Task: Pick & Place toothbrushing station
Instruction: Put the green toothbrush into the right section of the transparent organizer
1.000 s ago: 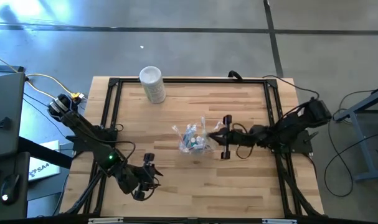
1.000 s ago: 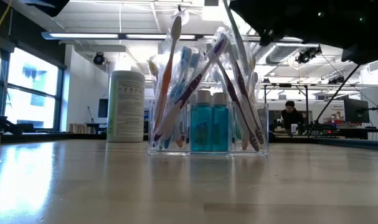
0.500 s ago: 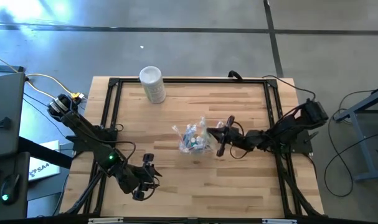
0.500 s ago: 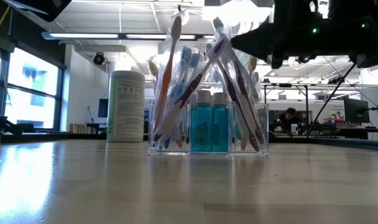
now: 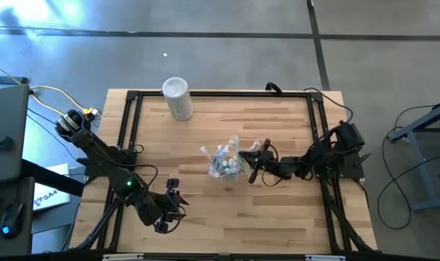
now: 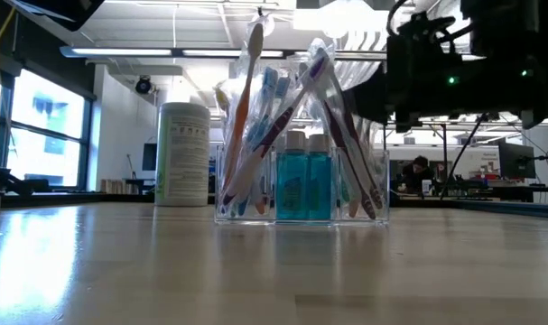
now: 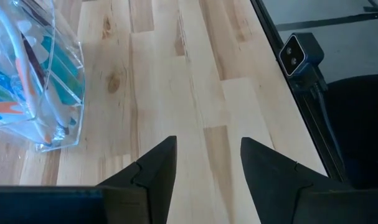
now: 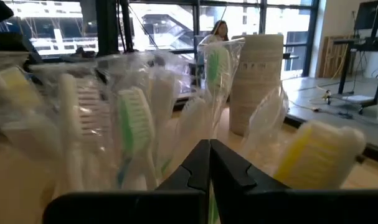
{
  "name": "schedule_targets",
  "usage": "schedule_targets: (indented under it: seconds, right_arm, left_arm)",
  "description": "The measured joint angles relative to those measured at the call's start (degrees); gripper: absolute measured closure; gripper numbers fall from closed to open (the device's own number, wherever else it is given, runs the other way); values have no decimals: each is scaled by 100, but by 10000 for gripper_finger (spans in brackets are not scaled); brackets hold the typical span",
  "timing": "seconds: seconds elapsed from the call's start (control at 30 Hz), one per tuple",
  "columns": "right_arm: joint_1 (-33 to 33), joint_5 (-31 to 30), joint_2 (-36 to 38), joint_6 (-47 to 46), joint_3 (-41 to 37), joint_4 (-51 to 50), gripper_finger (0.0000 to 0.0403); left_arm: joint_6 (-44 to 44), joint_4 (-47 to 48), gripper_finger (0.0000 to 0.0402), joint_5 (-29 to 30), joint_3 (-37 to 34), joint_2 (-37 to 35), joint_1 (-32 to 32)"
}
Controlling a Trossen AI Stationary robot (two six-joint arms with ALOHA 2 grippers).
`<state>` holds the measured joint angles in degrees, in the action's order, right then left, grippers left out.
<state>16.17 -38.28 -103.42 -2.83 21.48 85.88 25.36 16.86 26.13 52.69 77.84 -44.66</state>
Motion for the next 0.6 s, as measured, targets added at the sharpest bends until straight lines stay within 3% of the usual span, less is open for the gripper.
schedule_targets:
  seconds: [0.17,0.5,0.6]
  right_arm:
    - [163,-337,198,436,67,8,400]
    - [573,-388,278,124,130,-224,400]
    - [803,-667,275,277,135,-241,400]
  left_arm:
    - [-4,35,229,0,0,0,0]
    - [21,64,229,2,2,2,0]
    - [20,66,229,4,2,2,0]
